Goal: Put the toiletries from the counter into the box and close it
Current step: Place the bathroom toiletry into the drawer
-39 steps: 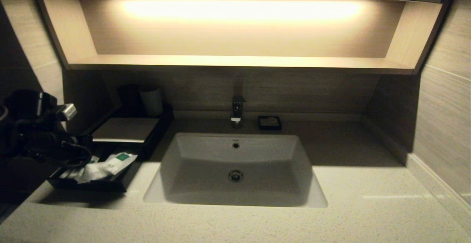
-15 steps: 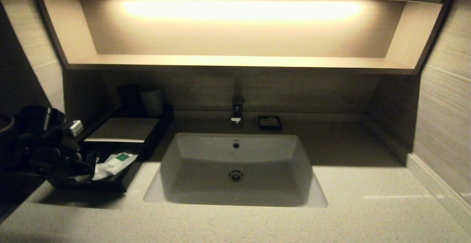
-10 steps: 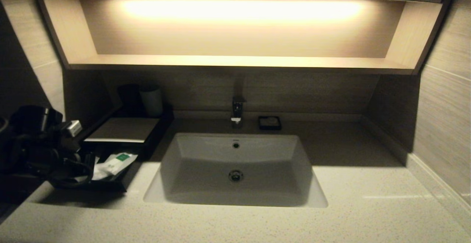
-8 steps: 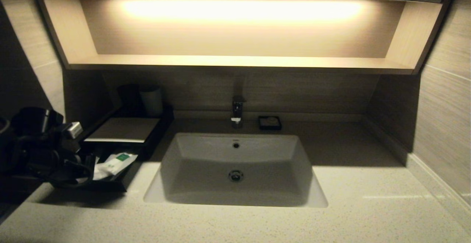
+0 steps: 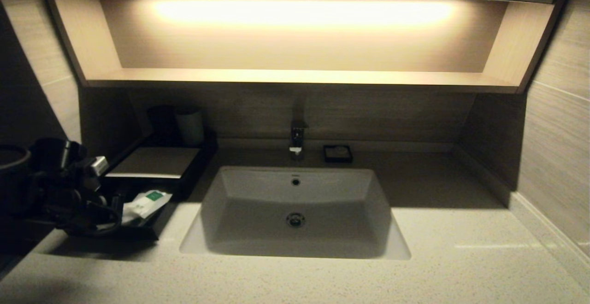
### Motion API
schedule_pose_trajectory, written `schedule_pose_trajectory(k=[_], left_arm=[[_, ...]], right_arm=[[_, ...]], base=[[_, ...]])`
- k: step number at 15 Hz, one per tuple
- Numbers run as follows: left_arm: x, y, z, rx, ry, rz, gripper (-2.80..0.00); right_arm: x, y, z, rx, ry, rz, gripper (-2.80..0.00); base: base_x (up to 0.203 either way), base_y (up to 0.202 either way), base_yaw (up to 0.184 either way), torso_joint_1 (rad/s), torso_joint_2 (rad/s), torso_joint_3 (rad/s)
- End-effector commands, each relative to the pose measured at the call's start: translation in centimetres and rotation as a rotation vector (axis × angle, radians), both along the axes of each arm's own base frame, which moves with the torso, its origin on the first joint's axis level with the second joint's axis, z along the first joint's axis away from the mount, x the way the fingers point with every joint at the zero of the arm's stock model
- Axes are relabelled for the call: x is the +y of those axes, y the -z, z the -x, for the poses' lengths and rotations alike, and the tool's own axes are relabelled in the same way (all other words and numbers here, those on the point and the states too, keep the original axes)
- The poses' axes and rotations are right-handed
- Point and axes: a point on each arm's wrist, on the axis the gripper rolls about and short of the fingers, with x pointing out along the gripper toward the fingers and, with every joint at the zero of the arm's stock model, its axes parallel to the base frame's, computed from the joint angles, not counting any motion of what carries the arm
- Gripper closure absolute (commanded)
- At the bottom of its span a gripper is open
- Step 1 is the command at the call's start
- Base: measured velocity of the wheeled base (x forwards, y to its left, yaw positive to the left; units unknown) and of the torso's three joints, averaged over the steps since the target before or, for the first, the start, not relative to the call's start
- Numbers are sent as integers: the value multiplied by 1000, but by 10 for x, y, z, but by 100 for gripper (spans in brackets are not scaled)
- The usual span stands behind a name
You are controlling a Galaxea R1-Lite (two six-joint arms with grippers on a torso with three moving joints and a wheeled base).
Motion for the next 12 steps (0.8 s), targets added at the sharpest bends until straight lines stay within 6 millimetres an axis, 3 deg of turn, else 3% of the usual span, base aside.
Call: schedule_pose_trajectory(k=[1, 12], left_arm=[[1, 3, -5, 6, -4, 0, 0], [5, 8, -18, 11, -34, -16, 0]], right_arm=[[0, 0, 0, 0, 0, 1, 0], [0, 0, 0, 0, 0, 1, 0]], base=[[0, 0, 0, 0, 0, 0], [0, 0, 0, 0, 0, 0]])
